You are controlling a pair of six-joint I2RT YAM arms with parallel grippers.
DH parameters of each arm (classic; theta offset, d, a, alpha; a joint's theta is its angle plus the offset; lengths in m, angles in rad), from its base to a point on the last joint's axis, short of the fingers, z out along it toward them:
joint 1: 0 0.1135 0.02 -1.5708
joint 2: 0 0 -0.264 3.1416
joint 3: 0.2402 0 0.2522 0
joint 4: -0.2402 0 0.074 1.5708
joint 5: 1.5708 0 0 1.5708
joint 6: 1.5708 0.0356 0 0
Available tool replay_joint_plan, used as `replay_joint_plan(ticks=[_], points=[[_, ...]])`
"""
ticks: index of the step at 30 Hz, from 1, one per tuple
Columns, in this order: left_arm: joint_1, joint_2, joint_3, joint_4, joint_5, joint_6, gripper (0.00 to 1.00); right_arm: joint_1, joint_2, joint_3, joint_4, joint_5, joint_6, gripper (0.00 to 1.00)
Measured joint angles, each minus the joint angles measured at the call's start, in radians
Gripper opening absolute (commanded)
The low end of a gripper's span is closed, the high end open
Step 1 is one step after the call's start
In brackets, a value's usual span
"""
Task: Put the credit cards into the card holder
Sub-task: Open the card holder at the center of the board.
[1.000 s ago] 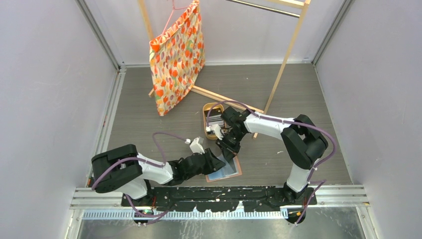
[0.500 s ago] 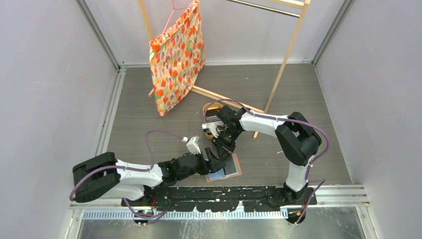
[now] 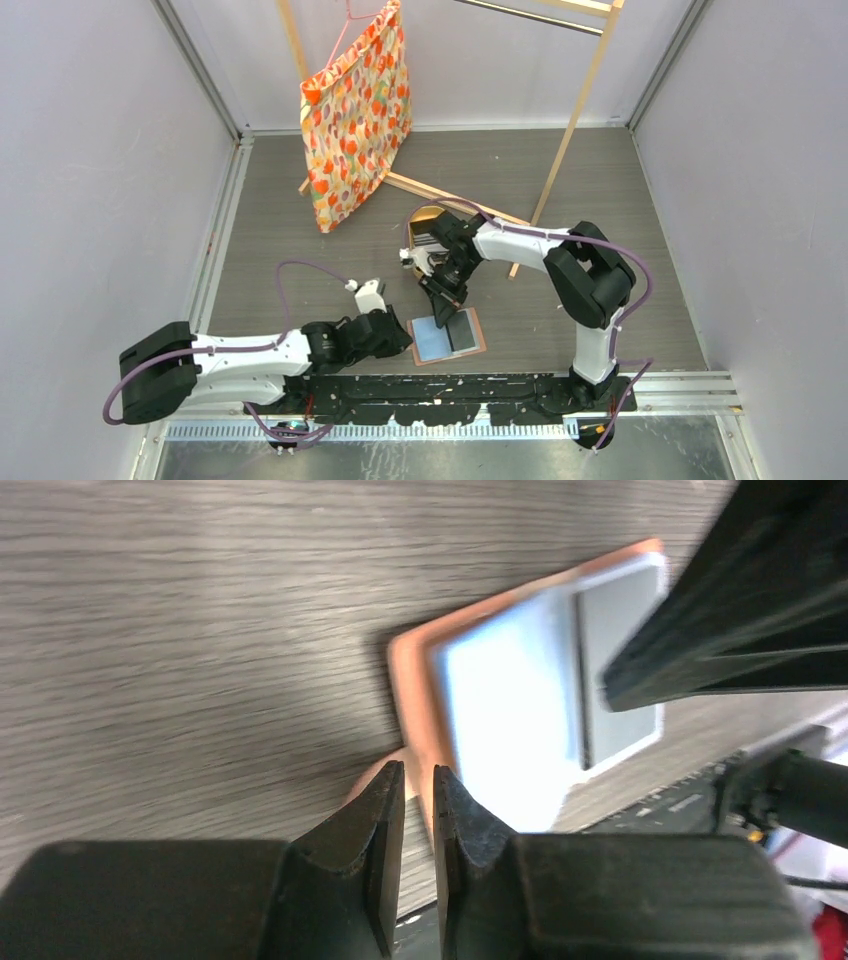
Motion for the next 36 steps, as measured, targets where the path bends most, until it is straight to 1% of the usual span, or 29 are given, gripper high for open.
replay_joint_plan(ticks=[4, 5, 6, 7, 9, 11, 12, 13, 14, 16, 17, 19, 22, 23, 26, 28, 31, 33, 36], points=[[0.014, -0.014, 0.028, -0.152, -0.025, -0.006, 0.19, -0.026, -0.009, 0.025, -0.053, 0.005, -0.065, 0.08], [0.015, -0.038, 0.042, -0.202, -0.034, 0.001, 0.21, -0.035, -0.020, 0.025, -0.066, 0.005, -0.083, 0.08], [0.015, -0.043, 0.044, -0.209, -0.035, 0.003, 0.23, -0.041, -0.033, 0.025, -0.079, 0.005, -0.098, 0.09], [0.018, -0.064, 0.048, -0.222, -0.036, 0.016, 0.26, -0.047, -0.050, 0.024, -0.088, 0.005, -0.116, 0.09], [0.020, -0.148, 0.050, -0.237, -0.032, 0.061, 0.36, -0.056, -0.087, 0.024, -0.098, 0.004, -0.141, 0.09], [0.020, -0.258, 0.050, -0.220, -0.014, 0.116, 0.47, -0.057, -0.121, 0.024, -0.105, 0.002, -0.158, 0.09], [0.021, -0.312, 0.050, -0.200, -0.004, 0.143, 0.49, -0.058, -0.135, 0.024, -0.109, -0.001, -0.167, 0.09], [0.021, -0.357, 0.047, -0.164, 0.011, 0.167, 0.49, -0.061, -0.143, 0.024, -0.113, -0.005, -0.173, 0.09], [0.021, -0.386, 0.040, -0.121, 0.024, 0.186, 0.48, -0.065, -0.145, 0.024, -0.120, -0.009, -0.180, 0.09], [0.021, -0.420, 0.019, -0.029, 0.052, 0.209, 0.36, -0.076, -0.145, 0.024, -0.135, -0.015, -0.195, 0.09], [0.021, -0.413, 0.010, 0.009, 0.066, 0.215, 0.32, -0.089, -0.145, 0.024, -0.144, -0.016, -0.201, 0.09], [0.021, -0.363, -0.010, 0.086, 0.096, 0.216, 0.30, -0.119, -0.146, 0.024, -0.153, -0.018, -0.213, 0.09], [0.021, -0.223, -0.019, 0.188, 0.136, 0.216, 0.26, -0.159, -0.146, 0.024, -0.166, -0.018, -0.223, 0.09], [0.021, -0.151, -0.017, 0.233, 0.150, 0.216, 0.24, -0.171, -0.146, 0.024, -0.169, -0.018, -0.224, 0.09], [0.026, 0.018, -0.012, 0.298, 0.177, 0.212, 0.17, -0.172, -0.142, 0.024, -0.175, -0.023, -0.224, 0.09], [0.030, 0.098, -0.002, 0.326, 0.189, 0.205, 0.14, -0.163, -0.130, 0.024, -0.177, -0.023, -0.224, 0.09], [0.045, 0.178, 0.008, 0.355, 0.196, 0.177, 0.11, -0.139, -0.090, 0.024, -0.177, 0.005, -0.224, 0.09], [0.056, 0.195, 0.008, 0.349, 0.193, 0.151, 0.10, -0.119, -0.062, 0.024, -0.175, 0.043, -0.223, 0.09], [0.060, 0.186, 0.009, 0.303, 0.172, 0.112, 0.05, -0.099, -0.022, 0.024, -0.169, 0.095, -0.219, 0.08]])
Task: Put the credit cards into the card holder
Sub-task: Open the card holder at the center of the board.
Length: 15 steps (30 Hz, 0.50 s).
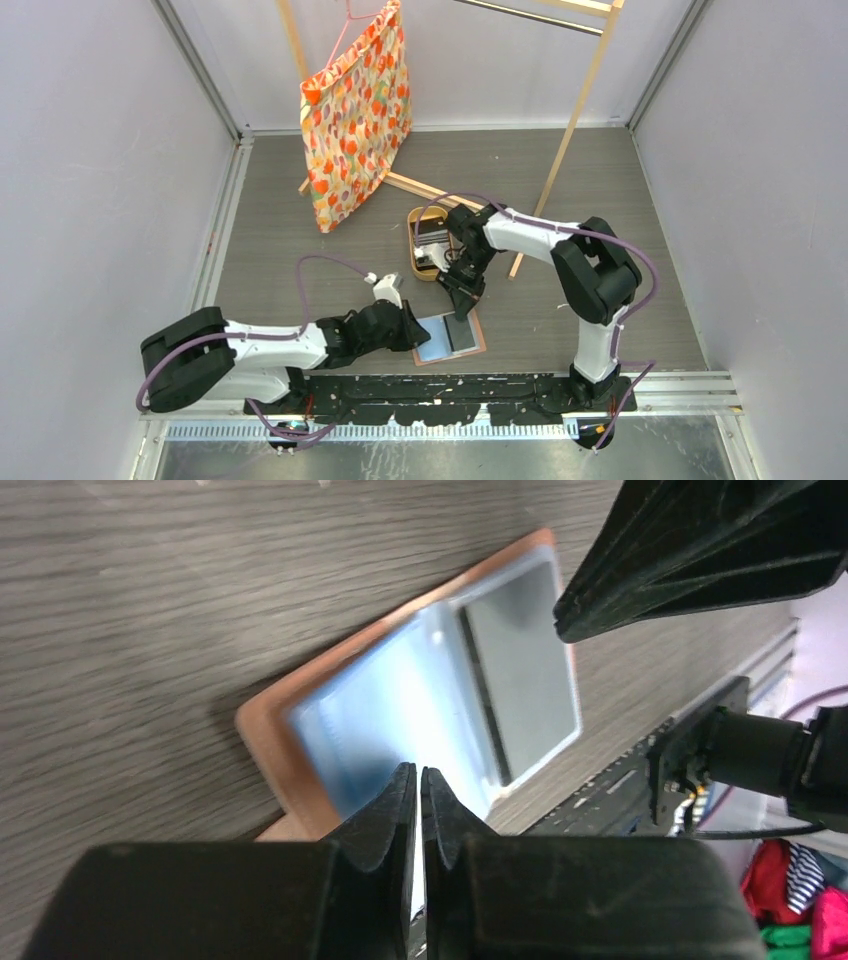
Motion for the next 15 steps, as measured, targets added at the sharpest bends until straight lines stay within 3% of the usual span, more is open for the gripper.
replay_joint_plan(ticks=[6, 15], points=[[0.006, -0.087, -0.003, -0.188, -0.064, -0.084, 0.03, 0.015, 0.063, 0.000, 0.000, 0.066, 0.023, 0.09], [0.047, -0.091, -0.008, -0.235, -0.054, -0.113, 0.03, 0.015, 0.056, 0.005, -0.011, 0.074, 0.019, 0.09]])
